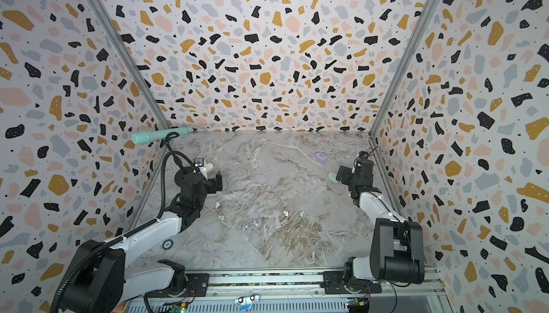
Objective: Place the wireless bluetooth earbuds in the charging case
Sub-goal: 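Reach the right gripper down over the pale green case while the left arm rises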
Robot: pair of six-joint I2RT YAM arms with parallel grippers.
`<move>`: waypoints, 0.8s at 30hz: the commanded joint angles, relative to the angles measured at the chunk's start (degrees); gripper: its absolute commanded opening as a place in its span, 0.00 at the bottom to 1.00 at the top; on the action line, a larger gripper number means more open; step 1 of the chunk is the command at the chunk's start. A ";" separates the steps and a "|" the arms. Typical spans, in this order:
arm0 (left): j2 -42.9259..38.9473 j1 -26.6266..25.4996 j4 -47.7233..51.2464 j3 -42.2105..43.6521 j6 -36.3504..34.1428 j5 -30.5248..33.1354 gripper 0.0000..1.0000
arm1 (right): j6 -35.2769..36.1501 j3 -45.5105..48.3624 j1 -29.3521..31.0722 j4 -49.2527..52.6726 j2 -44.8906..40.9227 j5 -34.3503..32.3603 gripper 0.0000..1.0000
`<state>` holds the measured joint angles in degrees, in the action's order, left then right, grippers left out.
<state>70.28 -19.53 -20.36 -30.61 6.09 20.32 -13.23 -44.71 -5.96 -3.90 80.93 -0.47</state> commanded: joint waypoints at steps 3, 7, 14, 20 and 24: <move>1.52 -1.76 4.01 -2.78 1.97 -6.05 1.00 | 2.94 -8.20 -0.66 12.92 7.65 10.90 0.99; 2.35 -1.90 4.19 -4.12 1.81 -8.19 1.00 | 1.23 -12.93 -0.32 14.24 15.17 14.63 0.99; 2.21 -1.92 3.86 -4.01 2.20 -8.63 1.00 | -8.86 -21.93 5.01 23.33 21.96 2.63 1.00; 1.35 -2.00 4.40 -3.74 2.27 -8.23 1.00 | -18.78 -27.45 6.10 30.57 25.33 -0.44 1.00; 1.34 -2.05 4.87 -4.03 1.92 -7.89 1.00 | -23.57 -30.05 6.35 33.91 27.25 0.28 1.00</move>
<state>72.53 -21.30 -14.98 -33.28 8.14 12.45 -30.59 -72.66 0.38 23.53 107.20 1.34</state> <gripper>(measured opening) 0.998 0.997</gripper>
